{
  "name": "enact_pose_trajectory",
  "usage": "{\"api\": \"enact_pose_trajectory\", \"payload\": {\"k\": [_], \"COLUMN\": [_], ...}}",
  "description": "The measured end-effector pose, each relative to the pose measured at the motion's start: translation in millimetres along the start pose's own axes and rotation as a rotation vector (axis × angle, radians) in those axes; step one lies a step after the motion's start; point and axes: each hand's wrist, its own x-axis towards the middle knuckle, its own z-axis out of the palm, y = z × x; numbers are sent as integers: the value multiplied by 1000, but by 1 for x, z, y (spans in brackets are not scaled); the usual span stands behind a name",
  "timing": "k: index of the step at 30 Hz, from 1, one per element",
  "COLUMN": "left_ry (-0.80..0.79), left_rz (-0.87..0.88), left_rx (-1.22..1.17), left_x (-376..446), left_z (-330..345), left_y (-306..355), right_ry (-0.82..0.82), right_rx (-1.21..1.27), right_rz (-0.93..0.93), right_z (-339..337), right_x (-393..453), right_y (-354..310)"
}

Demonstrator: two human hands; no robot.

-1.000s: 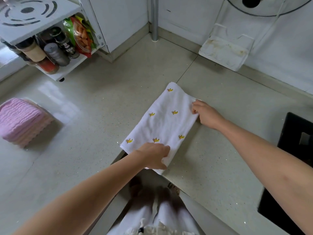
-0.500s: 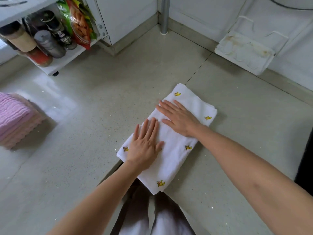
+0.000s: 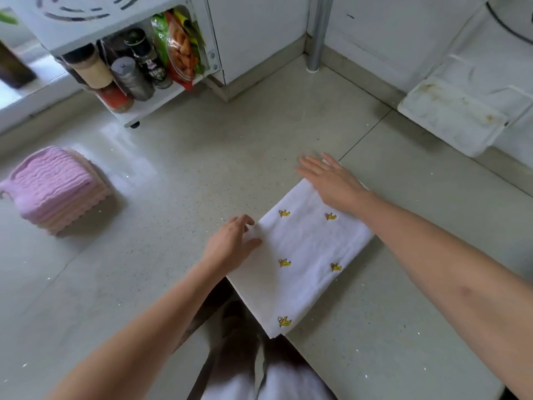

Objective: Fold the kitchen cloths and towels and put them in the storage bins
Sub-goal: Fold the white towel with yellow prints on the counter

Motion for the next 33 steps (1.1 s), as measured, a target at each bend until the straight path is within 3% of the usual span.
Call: {"api": "enact_pose_trajectory", "payload": {"k": [3,6,9,13,15,16,18,20,22,24,33], "left_ry": [-149,-255,-318,-410,-387,-374,-364,-360,-347,-326,-120], "left_rz": [181,215,286,402,447,462,490,508,482,412,410], "left_rx": [24,-169,-226,-73,-1,31,71,78,53,6,129], "left_x": [-7,-23,-42,-47,-43,-40,-33,-28,-24,-22,-28], "left_z": [-13,-29,-39,-42,-40,-39,-38,-40,-42,-43,-39], "left_y": [-15,-35,-53,-67,-69,-68,-65,-60,-56,-52,-36], "right_ry": [81,201,93,-93,-113,-81,-45,-59,101,194,278], "right_rx": [314,622,777,381,237,266,554,969,1199,1329,1370], "right_rz": [105,113,-26,-312,-312,-277,-101,265,628,810,833], "right_z": [-13,-26,-39,-26,-19,-18,-26,-35,-39,-44,-57], "right_x": [-10,-43,-90,-139,-147,-144,-137,-127,-119,-115,-107], "right_y": [-25,-76,-139,-198,-208,-206,-193,-172,-150,-136,-138]}}
